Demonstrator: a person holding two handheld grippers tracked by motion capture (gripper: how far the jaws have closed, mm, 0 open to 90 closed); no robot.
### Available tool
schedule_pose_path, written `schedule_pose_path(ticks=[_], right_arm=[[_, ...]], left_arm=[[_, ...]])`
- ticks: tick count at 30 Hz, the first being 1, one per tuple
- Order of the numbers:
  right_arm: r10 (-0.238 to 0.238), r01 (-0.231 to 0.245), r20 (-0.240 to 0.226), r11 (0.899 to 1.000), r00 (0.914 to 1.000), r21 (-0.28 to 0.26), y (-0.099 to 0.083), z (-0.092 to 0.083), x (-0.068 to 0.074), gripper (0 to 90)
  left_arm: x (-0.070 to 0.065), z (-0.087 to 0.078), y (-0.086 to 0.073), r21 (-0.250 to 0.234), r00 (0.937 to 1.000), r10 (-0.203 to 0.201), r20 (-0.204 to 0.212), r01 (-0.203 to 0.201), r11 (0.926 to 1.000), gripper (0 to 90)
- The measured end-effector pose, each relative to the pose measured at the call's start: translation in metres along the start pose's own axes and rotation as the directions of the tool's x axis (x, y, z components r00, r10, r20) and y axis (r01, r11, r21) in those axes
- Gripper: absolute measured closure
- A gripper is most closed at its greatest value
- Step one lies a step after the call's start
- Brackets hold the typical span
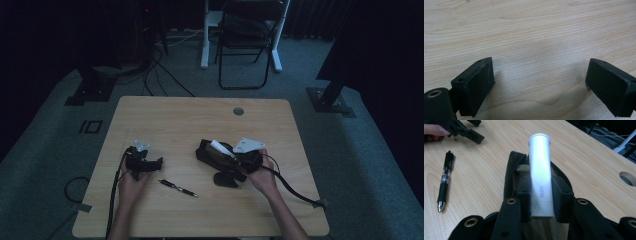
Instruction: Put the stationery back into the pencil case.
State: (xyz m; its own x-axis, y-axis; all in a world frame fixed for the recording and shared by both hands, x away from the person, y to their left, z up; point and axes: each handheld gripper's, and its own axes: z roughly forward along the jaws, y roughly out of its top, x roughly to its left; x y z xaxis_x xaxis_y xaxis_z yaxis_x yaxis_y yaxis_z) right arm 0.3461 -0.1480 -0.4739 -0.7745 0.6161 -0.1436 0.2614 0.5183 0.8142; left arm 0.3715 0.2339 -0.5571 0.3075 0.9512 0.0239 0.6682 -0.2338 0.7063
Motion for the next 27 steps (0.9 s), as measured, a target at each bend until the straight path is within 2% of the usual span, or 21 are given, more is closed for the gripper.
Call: schedule_pose_path(ticks=[14, 27], right_arm=[[-0.011, 0.011, -0.001, 0.998, 0.9999, 0.06, -0.003, 0.015, -0.002, 71.5], [-0.017, 0.017, 0.0, 0.996, 0.9999, 0.084, -0.006, 0.022, -0.003, 71.5]], left_arm=[[0.0, 0.0, 0.0, 0.0, 1.0, -0.001, 0.0, 0.001, 1.0, 8.5], [0.0, 0.0, 0.0, 0.0, 1.0, 0.0, 0.0, 0.0, 1.0, 8.5]])
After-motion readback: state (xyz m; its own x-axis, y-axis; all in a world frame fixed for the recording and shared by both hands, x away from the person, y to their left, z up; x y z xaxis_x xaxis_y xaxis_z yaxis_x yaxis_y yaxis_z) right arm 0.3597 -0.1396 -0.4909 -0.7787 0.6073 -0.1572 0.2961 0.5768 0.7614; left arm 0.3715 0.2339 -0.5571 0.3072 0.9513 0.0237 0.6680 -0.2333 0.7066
